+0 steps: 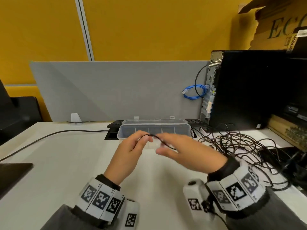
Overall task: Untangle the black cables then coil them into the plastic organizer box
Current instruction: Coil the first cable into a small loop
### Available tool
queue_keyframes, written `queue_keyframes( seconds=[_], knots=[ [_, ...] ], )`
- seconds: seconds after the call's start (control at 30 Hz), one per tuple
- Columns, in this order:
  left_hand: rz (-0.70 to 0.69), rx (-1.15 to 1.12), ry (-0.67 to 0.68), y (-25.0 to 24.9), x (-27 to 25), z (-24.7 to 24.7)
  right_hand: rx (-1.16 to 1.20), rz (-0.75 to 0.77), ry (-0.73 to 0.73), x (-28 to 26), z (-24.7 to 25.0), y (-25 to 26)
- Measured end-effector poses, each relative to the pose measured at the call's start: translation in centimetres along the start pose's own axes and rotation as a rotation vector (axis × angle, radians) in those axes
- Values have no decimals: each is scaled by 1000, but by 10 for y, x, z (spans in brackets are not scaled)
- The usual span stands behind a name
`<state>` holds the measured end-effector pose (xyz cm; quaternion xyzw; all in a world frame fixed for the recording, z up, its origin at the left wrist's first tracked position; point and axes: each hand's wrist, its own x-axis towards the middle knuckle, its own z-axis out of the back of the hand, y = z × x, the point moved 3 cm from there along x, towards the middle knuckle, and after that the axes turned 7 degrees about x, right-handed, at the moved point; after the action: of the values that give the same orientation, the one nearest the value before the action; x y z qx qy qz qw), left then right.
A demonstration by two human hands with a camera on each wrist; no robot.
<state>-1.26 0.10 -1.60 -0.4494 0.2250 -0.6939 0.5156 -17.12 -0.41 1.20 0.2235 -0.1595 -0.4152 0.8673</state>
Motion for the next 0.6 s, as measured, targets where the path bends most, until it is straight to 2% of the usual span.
queue_keyframes(
  seconds=[0.07,0.13,0.23,0.3,0.33,0.4,0.5,0.53,0.6],
  knots=[
    [41,-156,-2,1,-2,3,211,29,-24,7,-5,-2],
    [94,-299,120,1,-7,3,241,54,-209,12,7,-13],
    [97,-409,398,-7,-19,-6,38,150,-594,11,21,-28],
    [75,-508,472,-14,-23,-11,-143,148,-730,10,18,-31],
    [55,-588,467,-17,-24,-11,-186,137,-710,13,13,-32],
    [27,-746,380,-19,-21,-5,-182,76,-496,19,-3,-33],
    [40,-791,105,-13,-14,8,-131,72,-31,22,-37,-17],
    [55,-796,9,-8,-11,12,-80,80,77,20,-45,-8],
    [95,-804,-122,3,-6,18,-19,104,179,13,-51,11]
  ],
)
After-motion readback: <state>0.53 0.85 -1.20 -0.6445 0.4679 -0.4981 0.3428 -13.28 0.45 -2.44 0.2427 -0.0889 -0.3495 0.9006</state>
